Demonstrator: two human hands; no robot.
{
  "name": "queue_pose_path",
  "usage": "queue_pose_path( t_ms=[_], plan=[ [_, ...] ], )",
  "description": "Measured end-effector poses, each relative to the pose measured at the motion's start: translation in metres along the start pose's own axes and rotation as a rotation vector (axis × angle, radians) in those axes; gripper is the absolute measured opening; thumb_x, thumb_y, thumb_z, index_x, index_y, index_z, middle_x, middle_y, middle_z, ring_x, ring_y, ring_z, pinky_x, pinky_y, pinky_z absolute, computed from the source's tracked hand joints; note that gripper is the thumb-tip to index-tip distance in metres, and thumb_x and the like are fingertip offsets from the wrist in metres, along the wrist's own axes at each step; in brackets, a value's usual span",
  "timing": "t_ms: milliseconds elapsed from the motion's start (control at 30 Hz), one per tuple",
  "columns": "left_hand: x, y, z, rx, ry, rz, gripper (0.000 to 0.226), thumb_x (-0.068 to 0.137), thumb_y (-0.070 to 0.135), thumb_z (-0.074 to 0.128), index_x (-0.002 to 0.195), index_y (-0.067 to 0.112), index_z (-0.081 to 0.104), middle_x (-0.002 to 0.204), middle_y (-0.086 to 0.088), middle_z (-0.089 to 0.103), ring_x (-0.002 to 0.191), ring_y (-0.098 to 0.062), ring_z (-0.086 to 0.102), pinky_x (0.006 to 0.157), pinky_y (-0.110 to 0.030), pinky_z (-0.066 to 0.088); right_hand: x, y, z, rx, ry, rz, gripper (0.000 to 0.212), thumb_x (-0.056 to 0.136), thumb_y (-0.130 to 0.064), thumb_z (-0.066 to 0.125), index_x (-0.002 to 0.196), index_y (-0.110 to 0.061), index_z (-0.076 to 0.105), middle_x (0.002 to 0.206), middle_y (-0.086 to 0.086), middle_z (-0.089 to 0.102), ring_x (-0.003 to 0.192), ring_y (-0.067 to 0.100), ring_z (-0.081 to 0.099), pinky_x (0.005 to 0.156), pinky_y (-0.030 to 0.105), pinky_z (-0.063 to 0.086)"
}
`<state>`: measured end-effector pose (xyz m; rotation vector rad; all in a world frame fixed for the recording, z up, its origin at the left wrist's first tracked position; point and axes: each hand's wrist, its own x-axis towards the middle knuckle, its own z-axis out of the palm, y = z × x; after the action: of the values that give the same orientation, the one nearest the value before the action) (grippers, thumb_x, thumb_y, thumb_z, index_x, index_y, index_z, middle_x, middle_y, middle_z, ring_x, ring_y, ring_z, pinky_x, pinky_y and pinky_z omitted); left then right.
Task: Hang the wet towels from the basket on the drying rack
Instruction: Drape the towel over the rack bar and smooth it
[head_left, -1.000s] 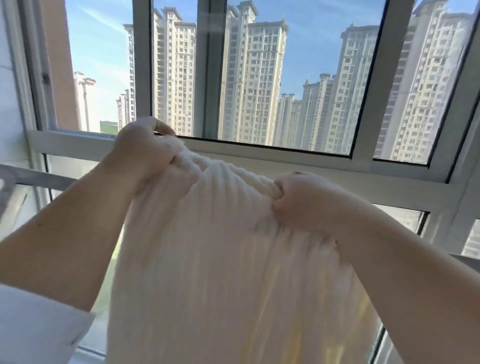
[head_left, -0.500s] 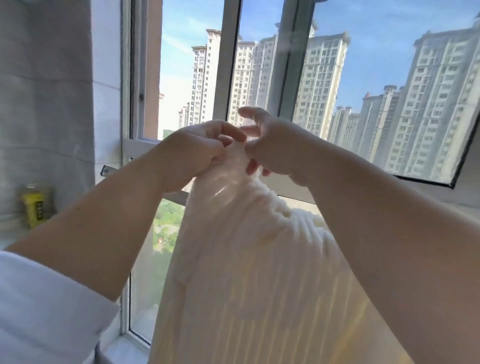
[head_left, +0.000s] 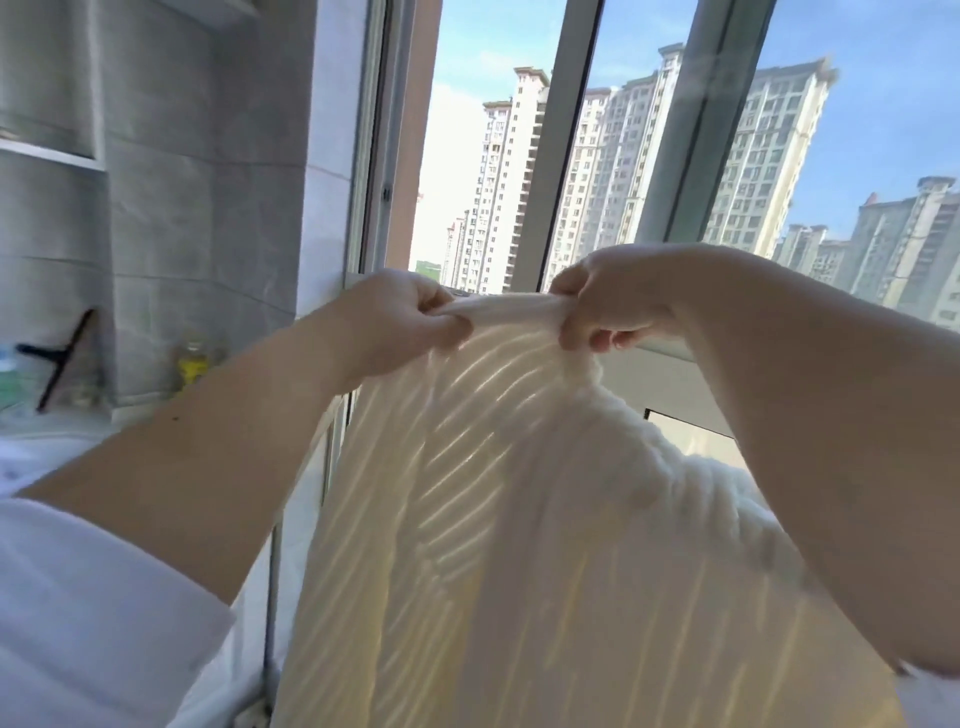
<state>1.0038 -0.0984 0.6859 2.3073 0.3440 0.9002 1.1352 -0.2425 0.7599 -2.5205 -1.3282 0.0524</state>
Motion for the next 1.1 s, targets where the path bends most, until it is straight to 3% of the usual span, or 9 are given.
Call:
queue_pose_path(
  t_ms=[100,233,333,433,633,767,833,933,1100],
  plan=[
    [0.001,-0.008,-0.017,-0.161,0.055,-0.057,0.027,0.078,0.047,0.068,0.089,0.023,0.072,0.086,-0.004,0.072,0.078,-0.021,0.066,0.073,-0.036,0.054,0.013,-0.001,-0.011,0.299,-0.084,-0.014,0.029,0.080,0.009,0.061,0.062,-0.014,0.060,0.057,0.005,0.048,0.042,0.011,0.037,0.047,0.022,0.030],
    [0.001,-0.028,-0.024,-0.392,0.123,-0.131,0.019,0.084,0.039,0.064,0.095,0.024,0.069,0.090,0.001,0.070,0.081,-0.016,0.066,0.073,-0.034,0.056,0.036,-0.013,-0.004,0.459,-0.117,0.016,0.004,0.085,-0.017,0.067,0.083,-0.016,0.064,0.072,0.002,0.055,0.050,0.010,0.037,0.051,0.022,0.032],
    [0.008,-0.046,-0.028,-0.371,0.156,-0.154,0.016,0.086,0.035,0.063,0.099,0.028,0.066,0.098,0.002,0.068,0.086,-0.016,0.066,0.074,-0.033,0.056,0.065,-0.025,0.008,0.446,0.069,0.049,0.018,0.087,-0.017,0.066,0.104,-0.010,0.067,0.081,0.004,0.057,0.059,0.013,0.042,0.057,0.026,0.039],
    [0.021,-0.068,-0.035,-0.455,0.174,-0.183,0.009,0.086,0.025,0.064,0.094,0.029,0.066,0.099,-0.002,0.066,0.088,-0.021,0.065,0.080,-0.040,0.056,0.089,-0.042,0.016,0.421,0.248,0.021,0.019,0.090,-0.005,0.060,0.106,-0.010,0.069,0.083,0.006,0.058,0.063,0.014,0.048,0.058,0.023,0.046],
    [0.048,-0.106,-0.034,-0.252,0.210,-0.182,0.016,0.083,0.013,0.055,0.081,0.028,0.061,0.081,0.001,0.062,0.069,-0.018,0.058,0.057,-0.027,0.045,0.104,-0.071,0.051,0.186,-0.201,-0.042,0.042,0.086,-0.002,0.063,0.122,-0.023,0.060,0.105,0.002,0.066,0.093,0.016,0.065,0.081,0.035,0.054],
    [0.065,-0.117,-0.035,-0.138,0.377,-0.210,0.031,0.082,0.002,0.042,0.070,0.026,0.056,0.071,0.003,0.055,0.064,-0.015,0.051,0.050,-0.025,0.037,0.116,-0.082,0.075,-0.207,-0.153,-0.019,0.033,0.088,-0.006,0.047,0.116,-0.008,0.065,0.078,0.003,0.063,0.061,0.015,0.057,0.061,0.025,0.052],
    [0.068,-0.117,-0.033,-0.130,0.393,-0.191,0.032,0.083,0.001,0.041,0.070,0.026,0.056,0.070,0.005,0.054,0.062,-0.012,0.049,0.048,-0.024,0.036,0.121,-0.085,0.079,-0.151,-0.200,0.026,0.033,0.089,-0.005,0.046,0.115,-0.004,0.066,0.086,0.007,0.062,0.068,0.019,0.058,0.064,0.028,0.054],
    [0.068,-0.116,-0.028,-0.116,0.345,-0.157,0.026,0.085,0.002,0.043,0.078,0.021,0.059,0.070,0.007,0.054,0.061,-0.007,0.048,0.048,-0.020,0.034,0.122,-0.089,0.081,0.008,-0.280,0.074,0.024,0.092,-0.009,0.051,0.109,-0.001,0.066,0.094,0.010,0.066,0.087,0.025,0.065,0.085,0.040,0.055],
    [0.064,-0.110,-0.027,-0.058,0.136,-0.162,0.016,0.084,0.021,0.051,0.097,0.020,0.060,0.086,0.001,0.059,0.073,-0.013,0.054,0.053,-0.024,0.039,0.122,-0.086,0.081,0.040,-0.290,0.039,0.029,0.093,-0.031,0.057,0.078,-0.009,0.064,0.064,0.001,0.059,0.059,0.016,0.056,0.062,0.027,0.051]
  ],
)
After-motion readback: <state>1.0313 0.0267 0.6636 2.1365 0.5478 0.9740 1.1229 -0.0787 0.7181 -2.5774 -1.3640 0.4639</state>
